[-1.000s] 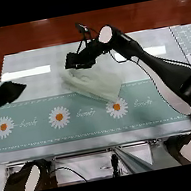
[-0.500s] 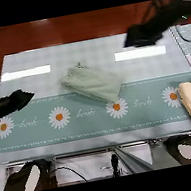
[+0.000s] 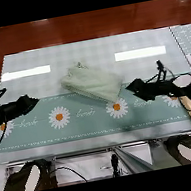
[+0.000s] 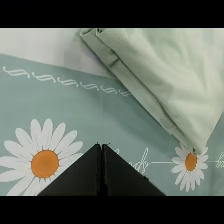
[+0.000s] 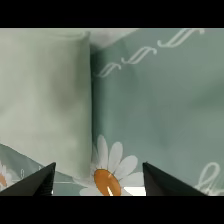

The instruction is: Fold the shirts.

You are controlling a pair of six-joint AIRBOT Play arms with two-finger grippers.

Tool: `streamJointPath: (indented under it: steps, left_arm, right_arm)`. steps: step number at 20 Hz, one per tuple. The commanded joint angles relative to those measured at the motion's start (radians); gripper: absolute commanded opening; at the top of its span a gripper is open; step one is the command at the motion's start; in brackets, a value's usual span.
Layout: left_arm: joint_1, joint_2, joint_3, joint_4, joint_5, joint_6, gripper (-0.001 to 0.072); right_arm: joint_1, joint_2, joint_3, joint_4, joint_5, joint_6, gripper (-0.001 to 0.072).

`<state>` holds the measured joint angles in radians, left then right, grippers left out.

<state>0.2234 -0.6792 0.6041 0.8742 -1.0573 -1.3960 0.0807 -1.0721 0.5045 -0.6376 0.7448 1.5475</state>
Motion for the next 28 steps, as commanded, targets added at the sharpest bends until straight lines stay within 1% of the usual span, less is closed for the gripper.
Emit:
streamJointPath:
  steps: [1,3,6,7,8,9,10,11,12,15,16,18,20,21,25,28]
  left_arm:
    - [0.000,0.000,-0.017,-0.012,0.000,-0.003,0.0037]
    - [0.000,0.000,-0.017,-0.039,0.001,-0.003,0.0038]
    - [0.001,0.000,-0.016,-0.083,0.021,-0.003,0.0037]
    - [0.001,0.000,-0.016,-0.090,0.029,-0.003,0.0038]
    - [0.001,0.000,-0.016,-0.090,0.030,-0.003,0.0037]
    - [0.000,0.000,-0.016,-0.090,0.029,-0.003,0.0037]
    - [0.001,0.000,-0.016,-0.090,0.029,-0.003,0.0037]
    - [0.001,0.000,-0.016,-0.090,0.029,-0.003,0.0037]
    - [0.001,0.000,-0.016,-0.090,0.029,-0.003,0.0038]
    - [0.000,0.000,-0.016,-0.090,0.029,-0.003,0.0037]
    - [0.001,0.000,-0.016,-0.090,0.029,-0.003,0.0038]
    - [0.001,0.000,-0.016,-0.090,0.029,-0.003,0.0037]
    - [0.000,0.000,-0.016,-0.090,0.029,-0.003,0.0038]
    - [0.000,0.000,-0.016,-0.090,0.029,-0.003,0.0037]
    - [0.000,0.000,-0.017,-0.089,0.023,-0.003,0.0038]
    - [0.000,0.000,-0.017,-0.089,0.002,-0.003,0.0037]
  right_arm:
    - [0.035,-0.234,0.053,0.209,0.074,-0.199,0.0621]
    - [0.035,-0.360,0.161,0.220,0.129,-0.238,0.0621]
    - [0.054,-0.458,0.277,0.262,0.125,-0.260,0.0596]
    - [0.068,-0.483,0.319,0.259,0.117,-0.261,0.0538]
    - [0.085,-0.506,0.361,0.258,0.123,-0.277,0.0323]
    - [0.097,-0.520,0.402,0.258,0.143,-0.321,0.0054]
    - [0.101,-0.525,0.455,0.251,0.176,-0.360,0.0016]
    - [0.098,-0.521,0.518,0.217,0.216,-0.355,0.0016]
    - [0.094,-0.510,0.605,0.151,0.267,-0.329,0.0016]
    - [0.088,-0.450,0.898,-0.114,0.393,-0.148,0.0016]
    - [0.078,-0.429,0.997,-0.158,0.435,-0.120,0.0016]
    - [0.029,-0.411,1.179,-0.249,0.542,-0.023,0.0016]
    - [-0.027,-0.392,1.310,-0.271,0.665,0.033,0.0015]
    - [-0.054,-0.375,1.349,-0.289,0.710,0.050,0.0015]
    - [-0.231,-0.259,1.374,-0.436,0.872,0.210,0.0016]
    - [-0.393,-0.170,1.374,-0.552,1.020,0.214,0.0016]
